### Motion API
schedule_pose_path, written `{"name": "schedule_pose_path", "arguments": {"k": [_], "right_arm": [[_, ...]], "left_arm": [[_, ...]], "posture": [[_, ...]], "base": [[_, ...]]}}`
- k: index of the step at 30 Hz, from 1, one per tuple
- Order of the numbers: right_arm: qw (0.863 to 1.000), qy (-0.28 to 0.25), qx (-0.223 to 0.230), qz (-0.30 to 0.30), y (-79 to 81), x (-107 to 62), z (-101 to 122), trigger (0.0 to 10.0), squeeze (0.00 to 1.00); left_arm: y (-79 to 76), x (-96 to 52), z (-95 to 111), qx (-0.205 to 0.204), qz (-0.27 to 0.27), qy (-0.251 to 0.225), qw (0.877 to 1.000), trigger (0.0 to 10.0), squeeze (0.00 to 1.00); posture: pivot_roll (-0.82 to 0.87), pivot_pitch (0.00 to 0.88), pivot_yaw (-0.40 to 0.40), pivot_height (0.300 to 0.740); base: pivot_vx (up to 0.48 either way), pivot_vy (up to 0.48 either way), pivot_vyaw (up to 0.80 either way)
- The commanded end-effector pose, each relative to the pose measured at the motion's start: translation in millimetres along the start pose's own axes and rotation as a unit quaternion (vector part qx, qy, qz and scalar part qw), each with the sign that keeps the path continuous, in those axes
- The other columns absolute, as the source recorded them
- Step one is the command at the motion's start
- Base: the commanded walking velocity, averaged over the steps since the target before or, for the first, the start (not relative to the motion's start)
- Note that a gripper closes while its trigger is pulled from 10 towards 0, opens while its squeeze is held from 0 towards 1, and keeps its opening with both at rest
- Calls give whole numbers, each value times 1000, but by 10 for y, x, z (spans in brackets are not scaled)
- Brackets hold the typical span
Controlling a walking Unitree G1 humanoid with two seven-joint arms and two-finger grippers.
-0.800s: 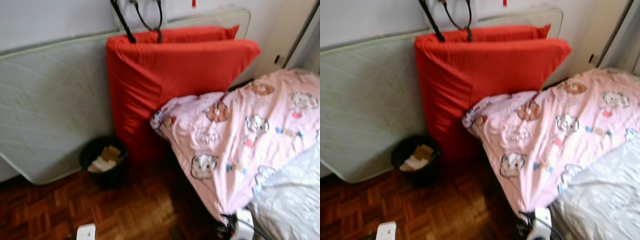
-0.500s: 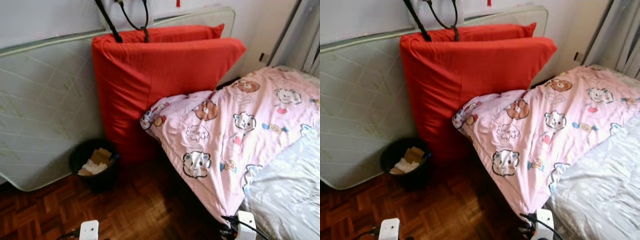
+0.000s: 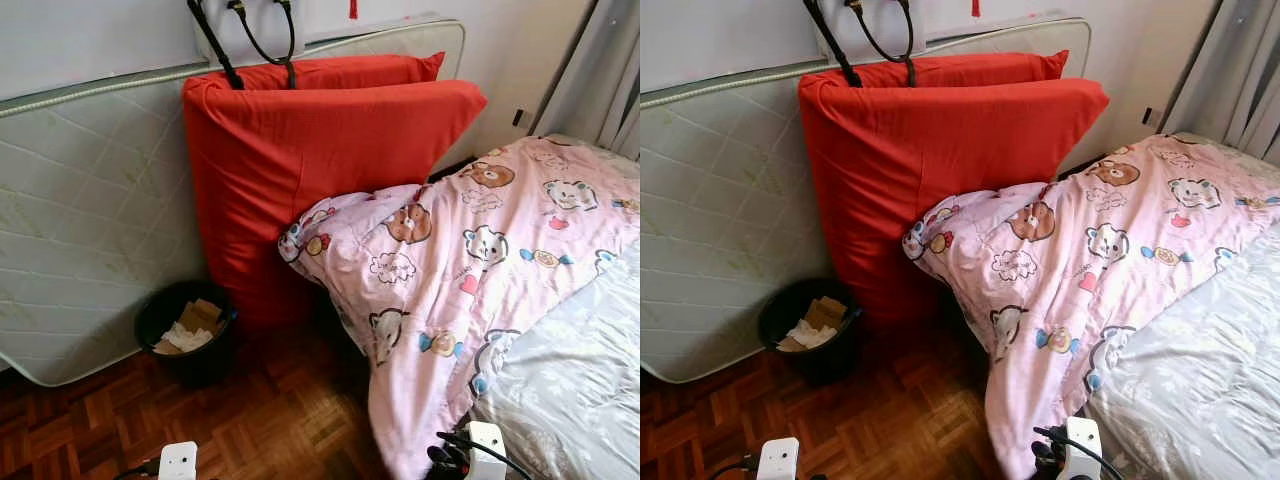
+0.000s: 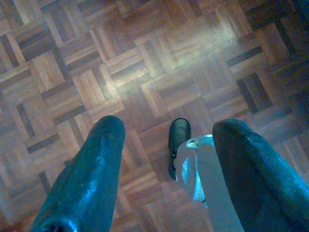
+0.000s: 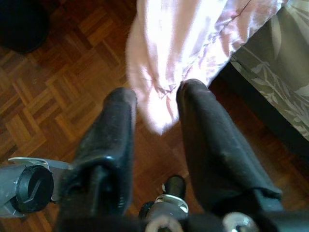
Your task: Clean up the room
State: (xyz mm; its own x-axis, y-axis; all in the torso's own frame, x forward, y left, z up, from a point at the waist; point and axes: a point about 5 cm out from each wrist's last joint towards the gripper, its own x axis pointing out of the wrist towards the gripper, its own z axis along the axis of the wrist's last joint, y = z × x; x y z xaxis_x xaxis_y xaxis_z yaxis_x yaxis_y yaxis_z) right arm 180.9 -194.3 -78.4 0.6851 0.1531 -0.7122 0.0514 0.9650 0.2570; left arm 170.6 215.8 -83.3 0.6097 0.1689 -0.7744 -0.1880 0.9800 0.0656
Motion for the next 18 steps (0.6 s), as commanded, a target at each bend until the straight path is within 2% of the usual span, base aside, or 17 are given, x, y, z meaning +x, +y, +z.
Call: {"name": "schedule_pose_path", "arguments": {"k": [1,2,3,14,18], "right_arm": [[1000,9,-2,4,12,1,-24,10000,753],[1000,11,-5,3,10,1,-24,10000,427],[1000,11,-8,0,5,0,-23,10000,0],[996,43,-28,-78,-99,-21,-79,10000,0],[995,40,-6,-94,-101,-24,-99,10000,0]], "left_arm": [[-4,-3,-23,5,2,7,1000,10000,0],[-6,-2,-22,6,2,7,1000,10000,0],[-9,-2,-22,7,2,7,1000,10000,0],[2,-3,-23,2,7,6,1000,10000,0],[-1,-4,-24,9,4,6,1000,10000,0]], "posture": [[25,0,-17,740],[27,0,-17,740],[31,0,-19,740],[43,0,-21,740],[29,0,-10,740]], "base": [[0,0,0],[0,0,0],[0,0,0],[0,0,0],[0,0,0]]}}
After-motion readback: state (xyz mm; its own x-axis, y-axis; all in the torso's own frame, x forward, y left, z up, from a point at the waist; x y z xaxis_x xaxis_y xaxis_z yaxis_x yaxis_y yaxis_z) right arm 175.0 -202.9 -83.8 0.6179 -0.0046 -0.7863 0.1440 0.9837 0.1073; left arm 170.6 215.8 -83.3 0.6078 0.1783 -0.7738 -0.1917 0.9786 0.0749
